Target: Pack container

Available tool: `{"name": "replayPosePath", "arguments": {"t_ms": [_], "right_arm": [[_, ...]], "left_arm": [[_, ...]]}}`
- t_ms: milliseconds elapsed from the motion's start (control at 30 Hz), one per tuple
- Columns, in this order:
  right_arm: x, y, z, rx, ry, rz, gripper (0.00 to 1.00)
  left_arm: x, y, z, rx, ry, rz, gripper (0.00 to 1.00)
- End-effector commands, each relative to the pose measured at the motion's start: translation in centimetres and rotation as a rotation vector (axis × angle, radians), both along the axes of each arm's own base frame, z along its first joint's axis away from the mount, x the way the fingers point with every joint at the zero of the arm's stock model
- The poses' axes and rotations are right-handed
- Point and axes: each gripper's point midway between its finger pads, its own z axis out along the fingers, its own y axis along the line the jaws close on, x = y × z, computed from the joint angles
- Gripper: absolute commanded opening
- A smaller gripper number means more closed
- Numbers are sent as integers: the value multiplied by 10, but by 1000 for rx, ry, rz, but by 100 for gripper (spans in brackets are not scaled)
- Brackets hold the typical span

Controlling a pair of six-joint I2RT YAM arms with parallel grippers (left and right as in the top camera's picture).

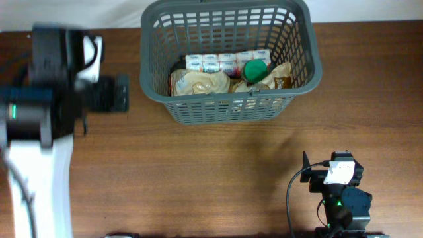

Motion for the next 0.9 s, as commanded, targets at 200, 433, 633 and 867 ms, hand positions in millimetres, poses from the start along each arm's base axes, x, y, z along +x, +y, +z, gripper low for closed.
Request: {"name": "replayPosePath", "arguments": {"t_ms": [200,433,633,867], "right_arm": [[0,-4,-2,5,0,-23,99],[0,-4,-2,5,0,-23,98],[0,-4,-2,5,0,-23,99],[0,-4,-2,5,0,-23,99]], "left_arm": [[-32,18,-7,27,-379,65,99],[-44,-2,-3,-67,-734,-26,99],[-64,-2,-24,-71,-864,-30,99],[-80,-1,-36,-75,-1014,-34,99]]}}
